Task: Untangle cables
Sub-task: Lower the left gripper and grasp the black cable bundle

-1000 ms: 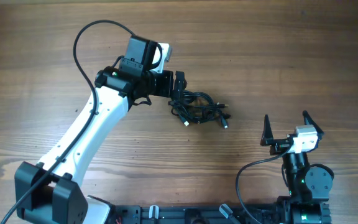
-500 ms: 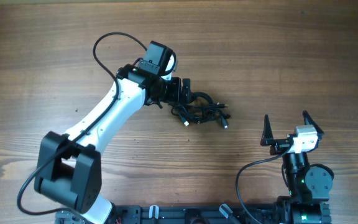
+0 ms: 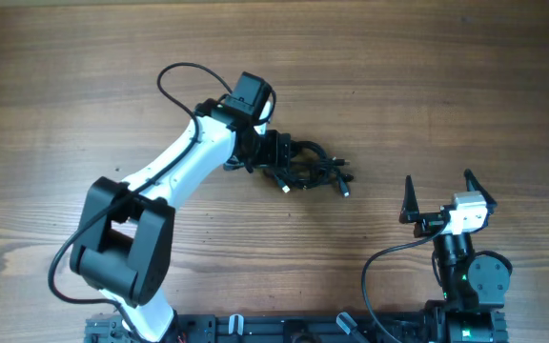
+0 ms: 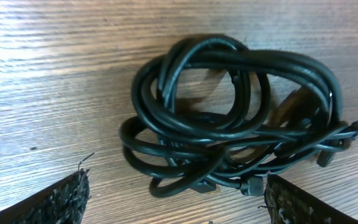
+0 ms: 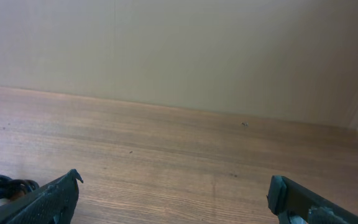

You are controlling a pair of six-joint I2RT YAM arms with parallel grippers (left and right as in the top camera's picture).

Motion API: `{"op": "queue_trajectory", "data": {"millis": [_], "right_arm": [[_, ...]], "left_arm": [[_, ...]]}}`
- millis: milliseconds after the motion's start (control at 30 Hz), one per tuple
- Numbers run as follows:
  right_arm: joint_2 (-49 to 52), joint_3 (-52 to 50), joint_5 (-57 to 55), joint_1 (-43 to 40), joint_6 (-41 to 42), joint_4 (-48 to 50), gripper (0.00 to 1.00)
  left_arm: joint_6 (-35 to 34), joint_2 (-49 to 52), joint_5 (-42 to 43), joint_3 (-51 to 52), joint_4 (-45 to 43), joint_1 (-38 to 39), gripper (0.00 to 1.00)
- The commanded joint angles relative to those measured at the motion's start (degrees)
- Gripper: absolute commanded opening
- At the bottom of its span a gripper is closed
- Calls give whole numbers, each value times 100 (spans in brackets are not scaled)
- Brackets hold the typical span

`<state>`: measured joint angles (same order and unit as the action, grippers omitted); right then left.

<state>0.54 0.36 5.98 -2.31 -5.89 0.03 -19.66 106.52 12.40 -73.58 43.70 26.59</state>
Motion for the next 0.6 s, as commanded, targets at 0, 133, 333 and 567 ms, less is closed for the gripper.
{"op": "queue_trajectory", "data": {"millis": [0,133,333,567], "right_arm": [[7,-4,85,-24,-13,28,100],[7,-4,85,-24,-13,28,100],[7,-2,85,-24,-13,28,100],[7,-4,85,-24,-15,28,100]], "left_arm": [[-33,203,-52,-57,0,190,97],[-87,396,-76,-57,-142,293,100],[-332,422,-341,-57,-70,293,95],[-332,734,-352,-57,68,293,89]]}}
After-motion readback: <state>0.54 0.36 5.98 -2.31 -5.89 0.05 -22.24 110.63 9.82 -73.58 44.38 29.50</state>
